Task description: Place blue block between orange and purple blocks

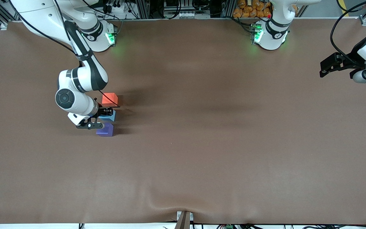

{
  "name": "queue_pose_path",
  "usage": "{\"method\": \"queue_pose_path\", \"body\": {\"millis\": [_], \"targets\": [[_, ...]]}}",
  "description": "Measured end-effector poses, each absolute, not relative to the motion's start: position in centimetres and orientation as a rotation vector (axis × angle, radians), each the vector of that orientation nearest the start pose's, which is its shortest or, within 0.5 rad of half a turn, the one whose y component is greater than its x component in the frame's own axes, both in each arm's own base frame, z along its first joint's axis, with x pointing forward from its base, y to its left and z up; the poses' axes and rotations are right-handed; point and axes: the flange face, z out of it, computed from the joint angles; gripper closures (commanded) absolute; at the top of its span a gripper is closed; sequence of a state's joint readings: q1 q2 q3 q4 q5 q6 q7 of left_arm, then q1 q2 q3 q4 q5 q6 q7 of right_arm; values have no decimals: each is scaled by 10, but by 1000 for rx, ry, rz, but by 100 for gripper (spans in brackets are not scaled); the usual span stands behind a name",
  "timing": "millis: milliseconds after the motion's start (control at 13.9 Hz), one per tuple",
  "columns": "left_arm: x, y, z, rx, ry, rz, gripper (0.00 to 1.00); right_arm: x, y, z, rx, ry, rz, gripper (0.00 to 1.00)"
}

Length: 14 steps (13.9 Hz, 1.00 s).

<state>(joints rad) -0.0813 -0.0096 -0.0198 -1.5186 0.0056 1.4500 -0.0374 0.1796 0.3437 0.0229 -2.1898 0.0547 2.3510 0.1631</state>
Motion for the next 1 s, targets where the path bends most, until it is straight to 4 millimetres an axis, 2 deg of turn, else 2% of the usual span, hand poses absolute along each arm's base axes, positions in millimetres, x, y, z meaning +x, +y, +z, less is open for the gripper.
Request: {"method": "queue_pose_path", "body": {"millis": [287, 431, 574, 789, 933, 1005], "targets": [[536, -55, 644, -3129, 101, 91, 0, 529, 110, 215, -3118, 4, 327, 0], [536, -55, 644, -3129, 101, 91, 0, 545, 112, 238, -3114, 1, 394, 0], [536, -55, 644, -3129, 101, 90, 0, 576, 112, 288, -3108, 10, 413, 0], [536, -55, 644, -3129, 101, 89, 0, 621, 94, 393, -3098, 55, 353, 0], [536, -55, 645, -3129, 101, 89, 0, 636, 73, 462, -3091, 99, 307, 0], [536, -55, 645, -3129, 101, 89, 0, 640, 60, 489, -3088, 125, 286, 0]]}}
